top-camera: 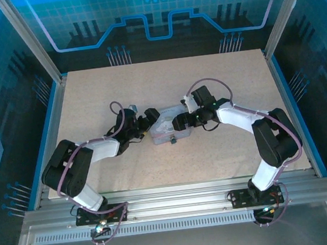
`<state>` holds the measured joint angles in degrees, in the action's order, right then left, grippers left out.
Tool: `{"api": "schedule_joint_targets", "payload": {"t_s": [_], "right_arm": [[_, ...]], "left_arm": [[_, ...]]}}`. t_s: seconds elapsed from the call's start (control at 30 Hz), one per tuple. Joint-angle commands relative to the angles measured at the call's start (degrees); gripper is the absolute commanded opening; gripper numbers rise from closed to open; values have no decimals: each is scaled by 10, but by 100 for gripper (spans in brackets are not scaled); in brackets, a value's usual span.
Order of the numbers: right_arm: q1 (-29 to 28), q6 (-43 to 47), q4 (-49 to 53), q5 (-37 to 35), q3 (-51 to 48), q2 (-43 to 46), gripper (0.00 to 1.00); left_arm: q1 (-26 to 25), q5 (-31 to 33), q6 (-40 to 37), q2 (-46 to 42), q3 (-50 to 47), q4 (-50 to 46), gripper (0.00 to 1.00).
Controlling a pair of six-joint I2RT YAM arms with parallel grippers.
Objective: Unlock a padlock with a key
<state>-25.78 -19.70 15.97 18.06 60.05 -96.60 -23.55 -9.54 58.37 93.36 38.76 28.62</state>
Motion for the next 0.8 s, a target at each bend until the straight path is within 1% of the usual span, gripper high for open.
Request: {"api": "schedule_joint_targets", "payload": {"t_s": [0.0,0.17,0.33,0.47,0.6,0.77], "right_arm": [[1,-25,-34,-3,-1,-1,89],[5,-39,-41,-14,3,-12,89],[5,-44,-43,-19,2,-14,89],[12,-43,-39,-27,-4,-4,90],[24,-42,-28,-36,-11,18,91],[40,-32,6,-63,-21,65,91]], "left_arm": [[-16,-47,-6,28,43,10,99],[-14,-48,-25,60,92,-24,99],[-6,-47,-29,76,109,-39,99],[1,-38,-29,58,93,-41,99],[20,-36,-38,34,76,-52,99],[51,-31,-87,-15,74,-115,99]]}}
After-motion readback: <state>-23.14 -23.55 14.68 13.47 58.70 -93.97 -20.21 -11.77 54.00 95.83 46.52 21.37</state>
